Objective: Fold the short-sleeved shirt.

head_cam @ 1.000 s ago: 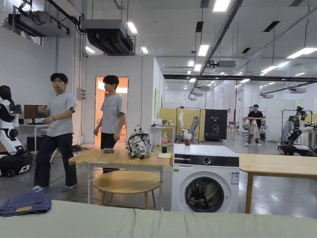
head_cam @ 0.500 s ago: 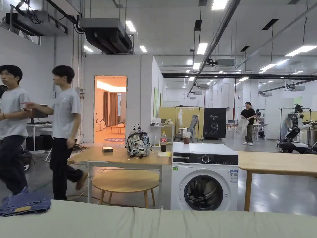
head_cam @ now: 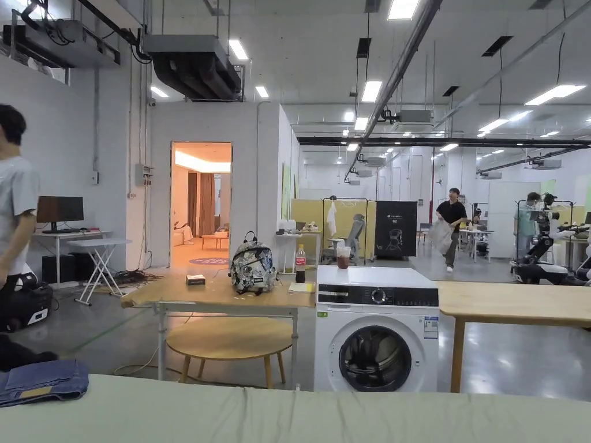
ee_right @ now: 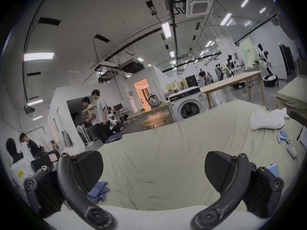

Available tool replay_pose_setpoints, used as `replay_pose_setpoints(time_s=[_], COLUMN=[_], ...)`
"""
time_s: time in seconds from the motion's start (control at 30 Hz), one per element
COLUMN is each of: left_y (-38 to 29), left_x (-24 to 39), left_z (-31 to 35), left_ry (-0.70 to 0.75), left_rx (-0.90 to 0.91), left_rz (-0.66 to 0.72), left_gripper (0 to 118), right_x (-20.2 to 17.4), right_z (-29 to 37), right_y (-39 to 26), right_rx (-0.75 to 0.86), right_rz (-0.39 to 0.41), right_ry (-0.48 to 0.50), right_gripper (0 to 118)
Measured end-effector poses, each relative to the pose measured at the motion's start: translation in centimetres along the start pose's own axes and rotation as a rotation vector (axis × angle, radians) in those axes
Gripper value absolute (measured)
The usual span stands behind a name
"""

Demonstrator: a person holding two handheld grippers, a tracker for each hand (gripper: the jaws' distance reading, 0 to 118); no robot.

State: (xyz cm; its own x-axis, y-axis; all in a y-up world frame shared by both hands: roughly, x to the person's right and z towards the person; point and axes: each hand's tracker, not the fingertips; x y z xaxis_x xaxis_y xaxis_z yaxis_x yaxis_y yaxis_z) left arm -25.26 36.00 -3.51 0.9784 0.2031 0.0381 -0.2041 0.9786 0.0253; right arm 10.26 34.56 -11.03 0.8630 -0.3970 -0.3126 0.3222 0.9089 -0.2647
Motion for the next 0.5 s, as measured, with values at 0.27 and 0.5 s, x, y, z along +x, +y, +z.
replay_pose_setpoints(time_s=[0.27,0.5], left_y=[-0.1,-0.3], left_x=[0.2,0.1], left_z=[-0.3,-0.3], left_ry=[-0.011,-0.030], left_rx=[-0.010,-0.007], left_rz=[-0.003,-0.002], left_gripper=[99,99], right_x=[0.8,2.3], right_z=[-0.3,-0.6], right_y=[0.1,-0.4], right_rx=[-0.016,-0.007], right_rz=[-0.054,-0.129], right_ry=[0.004,0.024], right_gripper=[118,118])
